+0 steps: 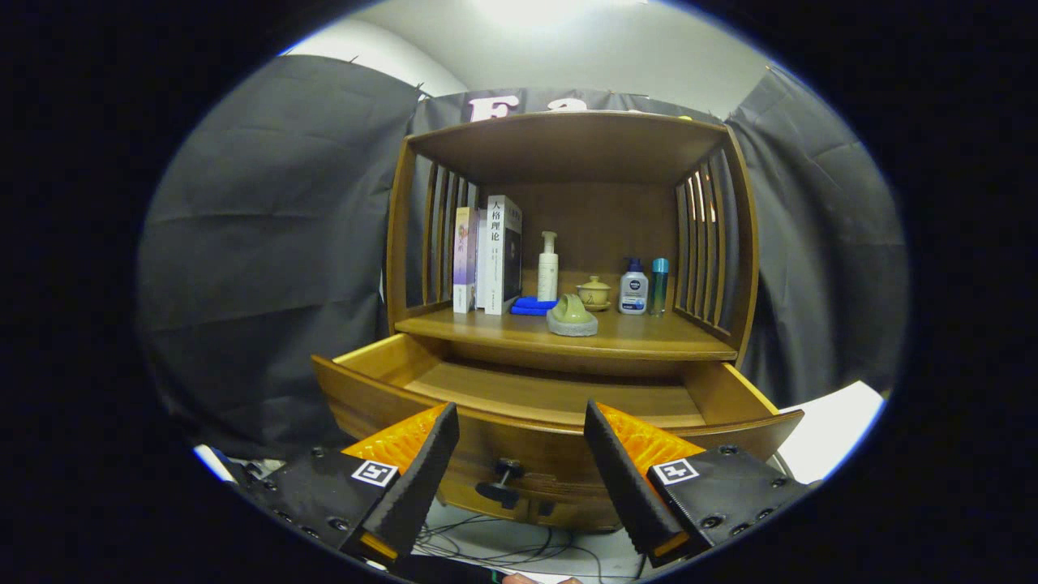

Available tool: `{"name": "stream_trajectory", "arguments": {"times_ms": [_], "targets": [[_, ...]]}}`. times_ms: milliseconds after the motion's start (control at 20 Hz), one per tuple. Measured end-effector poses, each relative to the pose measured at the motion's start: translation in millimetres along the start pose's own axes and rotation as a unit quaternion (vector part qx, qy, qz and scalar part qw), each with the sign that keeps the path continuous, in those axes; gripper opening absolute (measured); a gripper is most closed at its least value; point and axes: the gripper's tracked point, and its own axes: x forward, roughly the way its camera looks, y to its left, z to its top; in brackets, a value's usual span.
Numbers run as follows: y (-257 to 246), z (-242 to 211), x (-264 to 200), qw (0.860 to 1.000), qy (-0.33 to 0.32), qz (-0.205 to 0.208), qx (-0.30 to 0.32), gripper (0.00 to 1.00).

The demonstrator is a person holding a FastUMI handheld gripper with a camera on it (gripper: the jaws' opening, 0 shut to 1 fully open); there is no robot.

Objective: Pull open the drawer, take out the items inside it, and place them on the countertop above the cabinet.

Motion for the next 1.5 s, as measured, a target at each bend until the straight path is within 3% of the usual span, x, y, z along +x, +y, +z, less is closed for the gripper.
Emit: {"name": "stream_trajectory", "arguments": {"times_ms": [700, 850, 1250, 1500], "targets": [[4, -48, 29, 0.998, 0.025, -0.054, 0.004, 1.0], [15, -51, 34, 0.999, 0.028, -0.044, 0.007, 0.97], [5, -42, 58, 0.996, 0.023, -0.066, 0.055, 0.96], [-1, -39, 76, 0.996, 0.017, -0.084, 0.034, 0.95]]}}
